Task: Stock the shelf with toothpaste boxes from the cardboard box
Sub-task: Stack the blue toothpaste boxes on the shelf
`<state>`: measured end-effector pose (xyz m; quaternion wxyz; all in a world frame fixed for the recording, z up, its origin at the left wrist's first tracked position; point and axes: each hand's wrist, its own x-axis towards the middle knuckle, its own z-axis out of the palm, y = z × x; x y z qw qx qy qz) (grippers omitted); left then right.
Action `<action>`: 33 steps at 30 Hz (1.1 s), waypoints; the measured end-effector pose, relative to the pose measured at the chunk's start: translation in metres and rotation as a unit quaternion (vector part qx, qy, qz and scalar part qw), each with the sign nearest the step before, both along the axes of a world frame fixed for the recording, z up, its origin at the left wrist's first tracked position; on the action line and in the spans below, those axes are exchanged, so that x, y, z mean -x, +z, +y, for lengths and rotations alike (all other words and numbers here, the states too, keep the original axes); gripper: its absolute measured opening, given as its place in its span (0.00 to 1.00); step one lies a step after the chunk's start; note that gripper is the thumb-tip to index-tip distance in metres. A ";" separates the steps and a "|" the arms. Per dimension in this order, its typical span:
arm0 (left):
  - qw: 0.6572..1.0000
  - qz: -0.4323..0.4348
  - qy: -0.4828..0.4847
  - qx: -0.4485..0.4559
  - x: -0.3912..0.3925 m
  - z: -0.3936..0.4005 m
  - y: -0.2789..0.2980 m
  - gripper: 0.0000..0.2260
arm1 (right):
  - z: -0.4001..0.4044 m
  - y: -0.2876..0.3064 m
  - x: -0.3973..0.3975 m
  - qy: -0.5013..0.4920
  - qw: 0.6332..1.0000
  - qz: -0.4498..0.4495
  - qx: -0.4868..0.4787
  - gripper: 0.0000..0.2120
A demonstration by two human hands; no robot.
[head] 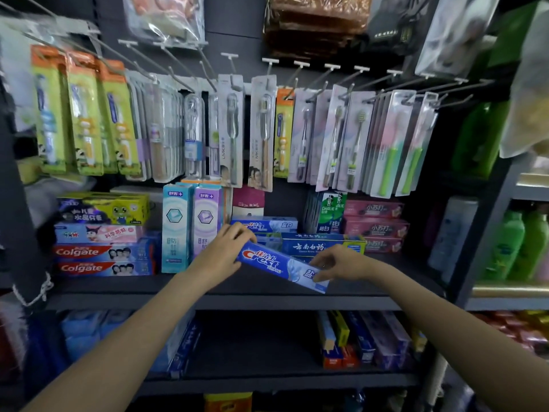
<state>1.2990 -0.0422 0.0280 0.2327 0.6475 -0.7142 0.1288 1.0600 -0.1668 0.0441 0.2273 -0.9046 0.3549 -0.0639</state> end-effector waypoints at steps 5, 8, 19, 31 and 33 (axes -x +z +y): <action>0.998 -0.022 0.040 0.052 -0.003 -0.009 -0.008 0.23 | -0.019 0.023 -0.011 0.012 0.989 0.041 0.143 0.20; 0.990 -0.014 0.090 0.111 -0.006 -0.019 -0.011 0.28 | -0.034 0.041 -0.021 -0.008 0.967 -0.019 0.253 0.15; 0.992 0.040 0.121 -0.013 -0.007 -0.056 -0.050 0.26 | -0.106 0.033 -0.085 -0.072 0.940 0.075 0.324 0.13; 0.973 -0.032 0.134 -0.187 -0.024 -0.133 -0.081 0.21 | -0.163 -0.011 -0.134 -0.047 0.983 0.098 0.145 0.18; 0.974 -0.026 0.130 -0.183 -0.024 -0.141 -0.083 0.20 | -0.166 -0.012 -0.133 -0.040 0.986 0.090 0.136 0.18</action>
